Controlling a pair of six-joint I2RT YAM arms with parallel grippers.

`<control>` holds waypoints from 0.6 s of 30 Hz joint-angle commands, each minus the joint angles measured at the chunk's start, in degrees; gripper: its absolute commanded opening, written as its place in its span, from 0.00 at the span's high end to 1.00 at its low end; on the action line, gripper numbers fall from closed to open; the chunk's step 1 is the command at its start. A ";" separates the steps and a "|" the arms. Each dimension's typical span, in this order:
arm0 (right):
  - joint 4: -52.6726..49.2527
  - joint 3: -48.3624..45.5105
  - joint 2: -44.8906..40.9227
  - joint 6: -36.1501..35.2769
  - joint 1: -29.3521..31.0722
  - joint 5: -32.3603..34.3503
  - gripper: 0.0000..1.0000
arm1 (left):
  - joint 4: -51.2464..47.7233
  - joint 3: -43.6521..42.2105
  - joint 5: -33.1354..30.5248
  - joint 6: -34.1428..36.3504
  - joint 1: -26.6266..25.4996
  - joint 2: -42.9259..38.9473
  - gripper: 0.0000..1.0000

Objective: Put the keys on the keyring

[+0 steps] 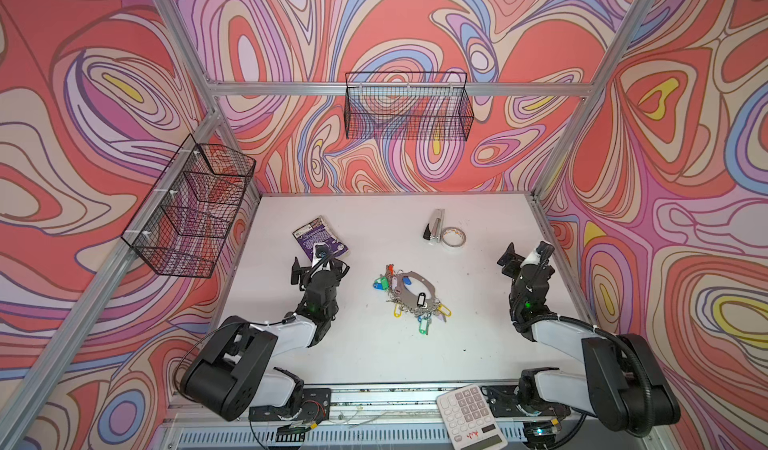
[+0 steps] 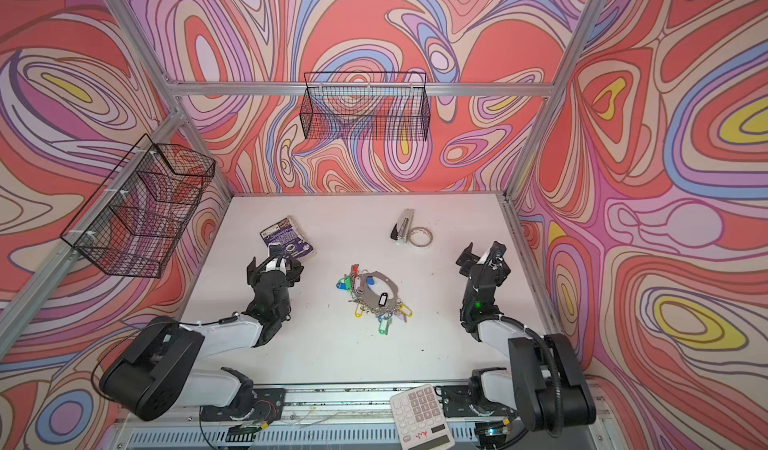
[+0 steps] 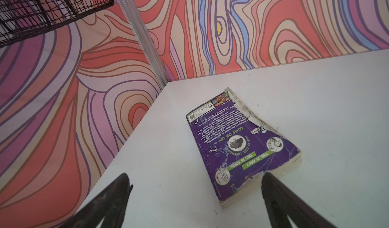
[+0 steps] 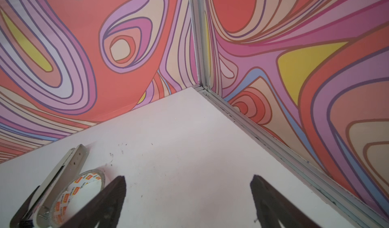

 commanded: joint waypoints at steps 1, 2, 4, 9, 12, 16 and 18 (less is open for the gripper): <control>6.94 -0.84 4.46 -1.59 -1.25 1.30 0.02 | 12.19 1.61 1.12 6.31 1.79 2.64 0.00; 7.08 -0.60 5.64 -2.32 -1.39 0.46 0.02 | 12.51 2.05 0.81 6.82 2.29 3.27 0.00; 10.44 -1.02 9.20 -3.11 -1.42 0.72 0.02 | 12.56 1.44 -1.42 8.54 2.46 3.07 0.00; 19.13 -2.02 13.09 -3.60 -1.47 -6.00 0.02 | -2.61 -5.06 3.62 -3.01 3.44 -8.12 0.00; 21.56 -0.57 18.01 -4.28 -1.51 -7.84 0.02 | -4.11 -6.48 12.14 -6.98 8.77 -8.61 0.00; 20.59 1.61 22.55 -6.66 -1.38 -13.38 0.02 | 6.46 -5.16 19.01 -2.16 11.35 1.55 0.00; 21.23 0.94 21.69 -7.61 -0.64 -13.75 0.02 | 15.67 -5.60 20.14 -1.62 12.72 8.16 0.00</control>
